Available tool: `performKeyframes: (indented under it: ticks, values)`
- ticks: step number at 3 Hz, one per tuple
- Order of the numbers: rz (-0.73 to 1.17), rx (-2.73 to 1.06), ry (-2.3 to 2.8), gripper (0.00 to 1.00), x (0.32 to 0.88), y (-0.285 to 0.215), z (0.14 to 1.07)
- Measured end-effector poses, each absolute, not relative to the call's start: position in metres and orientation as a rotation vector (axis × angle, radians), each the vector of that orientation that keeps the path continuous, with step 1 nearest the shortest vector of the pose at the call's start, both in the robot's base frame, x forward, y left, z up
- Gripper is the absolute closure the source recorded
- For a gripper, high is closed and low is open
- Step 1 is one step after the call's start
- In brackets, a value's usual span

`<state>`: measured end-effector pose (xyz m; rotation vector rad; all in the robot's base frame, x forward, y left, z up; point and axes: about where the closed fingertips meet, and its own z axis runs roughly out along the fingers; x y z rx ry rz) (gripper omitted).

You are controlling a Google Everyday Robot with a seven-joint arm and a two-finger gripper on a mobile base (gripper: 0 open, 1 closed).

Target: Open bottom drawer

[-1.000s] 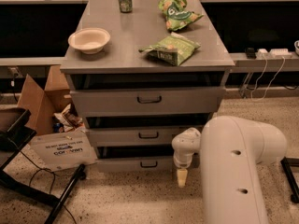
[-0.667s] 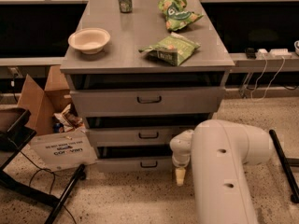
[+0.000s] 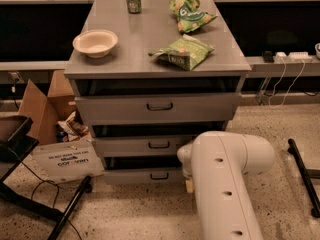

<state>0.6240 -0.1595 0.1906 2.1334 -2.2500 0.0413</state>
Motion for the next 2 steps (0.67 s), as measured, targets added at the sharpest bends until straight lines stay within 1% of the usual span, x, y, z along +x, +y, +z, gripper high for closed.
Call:
performKeyframes:
  ticks: [1, 2]
  values:
    - [0.034, 1.977, -2.274, 0.58, 0.5882, -0.1975, 0.1879]
    - [0.034, 1.977, -2.275, 0.81, 0.5880, -0.1976, 0.1880]
